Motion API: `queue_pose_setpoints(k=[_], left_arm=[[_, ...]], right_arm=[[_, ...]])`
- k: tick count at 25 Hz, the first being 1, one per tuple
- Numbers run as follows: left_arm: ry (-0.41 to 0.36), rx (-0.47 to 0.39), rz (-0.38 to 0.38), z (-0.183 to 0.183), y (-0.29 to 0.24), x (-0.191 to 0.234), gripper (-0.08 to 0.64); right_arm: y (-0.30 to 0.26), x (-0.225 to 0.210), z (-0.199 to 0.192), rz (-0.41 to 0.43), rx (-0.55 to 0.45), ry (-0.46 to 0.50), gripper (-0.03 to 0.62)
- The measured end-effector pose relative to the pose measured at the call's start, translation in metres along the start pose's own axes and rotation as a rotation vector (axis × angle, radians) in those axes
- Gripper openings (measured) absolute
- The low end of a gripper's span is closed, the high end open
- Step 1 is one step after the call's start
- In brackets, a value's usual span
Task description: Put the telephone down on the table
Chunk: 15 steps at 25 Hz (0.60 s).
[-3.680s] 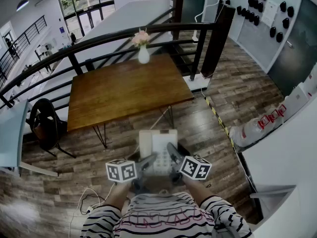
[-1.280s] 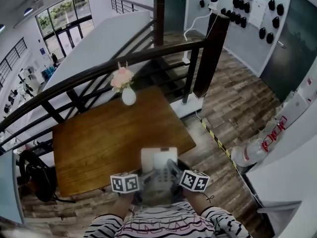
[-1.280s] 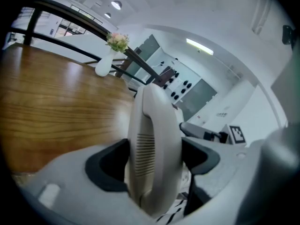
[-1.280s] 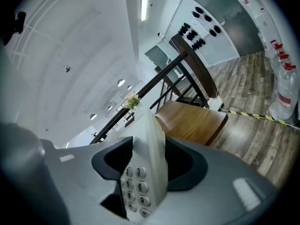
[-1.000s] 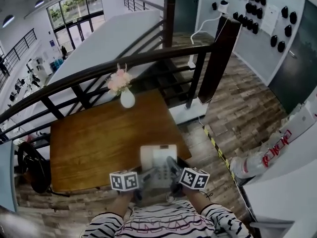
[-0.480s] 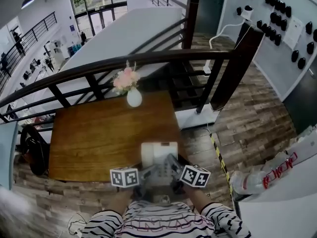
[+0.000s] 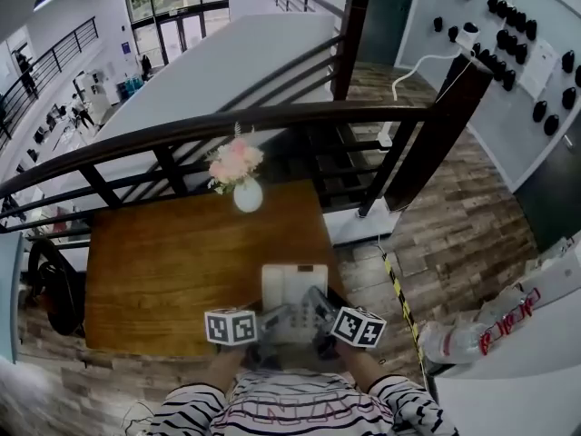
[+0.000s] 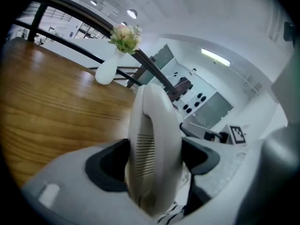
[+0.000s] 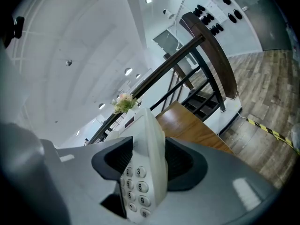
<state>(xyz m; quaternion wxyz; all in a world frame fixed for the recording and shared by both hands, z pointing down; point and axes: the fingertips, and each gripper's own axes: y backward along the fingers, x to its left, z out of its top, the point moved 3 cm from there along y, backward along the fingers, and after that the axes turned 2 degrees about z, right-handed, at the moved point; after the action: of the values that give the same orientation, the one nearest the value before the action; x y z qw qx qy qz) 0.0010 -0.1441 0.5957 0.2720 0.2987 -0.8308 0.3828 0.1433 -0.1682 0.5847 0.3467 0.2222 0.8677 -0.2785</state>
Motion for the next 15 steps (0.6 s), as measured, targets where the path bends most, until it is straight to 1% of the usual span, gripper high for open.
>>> queue_pose_setpoints(k=[7,15], left_arm=[[0.005,0.017,-0.020,0.050,-0.025,0.033,0.348],[0.009,0.037,-0.011,0.096,-0.055,0.070,0.348]], right_arm=[[-0.056,-0.005,0.028,-0.024,-0.006,0.001,0.210],[-0.113,-0.017,0.056,-0.037,-0.004,-0.004,0.210]])
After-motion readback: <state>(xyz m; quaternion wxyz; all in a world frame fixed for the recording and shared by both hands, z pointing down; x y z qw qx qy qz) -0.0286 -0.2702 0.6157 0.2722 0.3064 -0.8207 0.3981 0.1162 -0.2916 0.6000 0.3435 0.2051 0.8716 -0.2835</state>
